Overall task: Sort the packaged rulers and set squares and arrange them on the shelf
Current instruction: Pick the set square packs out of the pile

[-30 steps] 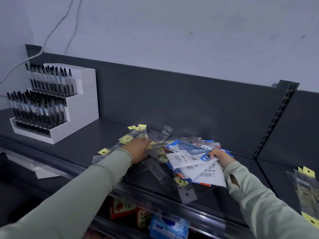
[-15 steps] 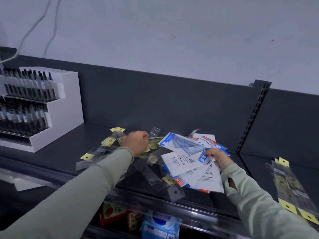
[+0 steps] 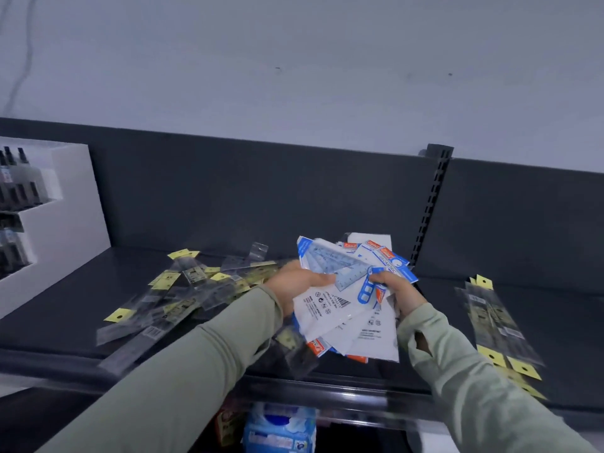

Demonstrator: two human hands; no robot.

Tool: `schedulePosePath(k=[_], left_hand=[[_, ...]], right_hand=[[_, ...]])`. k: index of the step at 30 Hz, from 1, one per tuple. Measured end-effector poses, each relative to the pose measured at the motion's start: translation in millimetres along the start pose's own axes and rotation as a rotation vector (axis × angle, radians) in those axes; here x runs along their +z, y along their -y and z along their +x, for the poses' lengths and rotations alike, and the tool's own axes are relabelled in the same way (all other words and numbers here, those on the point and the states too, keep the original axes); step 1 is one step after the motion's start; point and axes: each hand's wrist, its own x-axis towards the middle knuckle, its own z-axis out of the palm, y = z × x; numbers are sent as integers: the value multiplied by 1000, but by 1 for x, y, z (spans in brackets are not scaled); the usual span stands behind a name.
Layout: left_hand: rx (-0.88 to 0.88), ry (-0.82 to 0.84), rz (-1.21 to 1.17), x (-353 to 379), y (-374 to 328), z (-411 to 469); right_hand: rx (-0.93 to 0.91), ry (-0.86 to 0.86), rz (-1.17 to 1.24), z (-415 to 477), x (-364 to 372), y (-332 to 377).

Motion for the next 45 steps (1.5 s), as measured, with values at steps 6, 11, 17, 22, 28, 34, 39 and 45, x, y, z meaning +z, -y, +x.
schedulePosePath(k=[6, 11, 17, 22, 28, 34, 39, 45], left_hand=[[22, 52, -32, 38, -7, 16], [53, 99, -57, 91, -8, 30], [89, 165, -66, 173, -3, 45], [84, 187, -67, 270, 9, 54], [29, 192, -84, 382, 22, 63], [4, 233, -65, 476, 34, 86], [-24, 263, -21, 543, 47, 118], [-35, 303, 58, 622, 68, 167]], right_hand=[[-129, 27, 139, -26, -33, 14], [-256, 116, 97, -53, -78, 28], [-263, -148, -94, -73, -149, 47], [-272, -420, -191, -95, -227, 76], [-290, -578, -276, -126, -327, 109], [-330, -737, -295, -139, -414, 132], [-338, -800, -255, -137, -483, 146], [-301, -874, -298, -125, -567, 166]])
